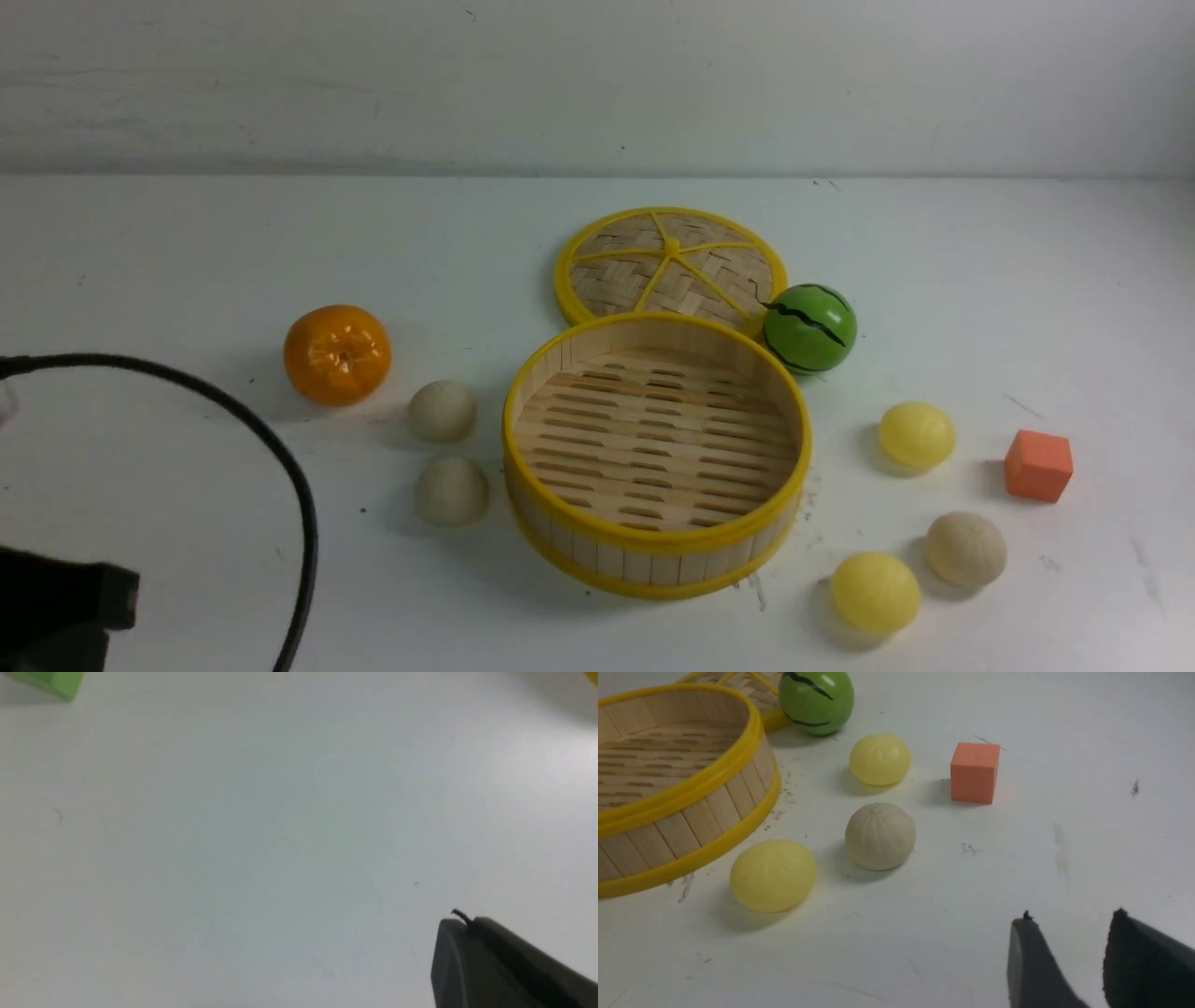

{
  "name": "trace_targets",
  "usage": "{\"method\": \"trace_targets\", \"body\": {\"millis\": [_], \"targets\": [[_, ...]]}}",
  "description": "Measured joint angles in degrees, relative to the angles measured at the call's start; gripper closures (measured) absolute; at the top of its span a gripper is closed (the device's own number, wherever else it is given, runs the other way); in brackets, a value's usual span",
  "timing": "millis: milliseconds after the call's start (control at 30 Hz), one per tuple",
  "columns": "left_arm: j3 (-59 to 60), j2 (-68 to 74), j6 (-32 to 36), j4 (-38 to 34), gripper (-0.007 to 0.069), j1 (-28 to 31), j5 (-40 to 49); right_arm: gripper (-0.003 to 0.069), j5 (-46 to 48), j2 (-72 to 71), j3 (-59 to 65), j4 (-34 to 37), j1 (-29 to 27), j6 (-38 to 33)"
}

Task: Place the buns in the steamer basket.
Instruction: Use the left arm to grab a steamed stuffed bun

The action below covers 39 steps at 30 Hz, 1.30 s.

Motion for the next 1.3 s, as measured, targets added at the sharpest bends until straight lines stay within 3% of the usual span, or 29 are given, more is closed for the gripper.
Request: {"method": "trace_targets", "body": {"millis": [133, 400, 767, 900, 1167, 1300], "targets": [[-3.5, 7.9, 0.9, -0.3, 0.0638, -6.7, -4.3, 0.0420, 0.0, 0.0, 0.0, 0.0, 0.0, 0.0], [-14.3, 23.9, -5.5, 0.4, 0.0638, -20.5, -7.8, 0.0420, 0.0, 0.0, 0.0, 0.0, 0.0, 0.0], [-31.2, 43.6, -5.7, 9.1, 0.0627, -19.8, -7.1, 0.0420, 0.0, 0.0, 0.0, 0.0, 0.0, 0.0], [-34.6, 47.1, -5.7, 10.7, 0.0582, -19.7, -5.6, 0.0420, 0.0, 0.0, 0.0, 0.0, 0.0, 0.0], [-39.0, 53.3, -4.6, 9.1, 0.0399, -16.7, -2.9, 0.0419, 0.0, 0.0, 0.0, 0.0, 0.0, 0.0], [-39.0, 54.4, -1.9, 6.1, 0.0368, -15.4, -4.0, 0.0419, 0.0, 0.0, 0.0, 0.0, 0.0, 0.0]]}}
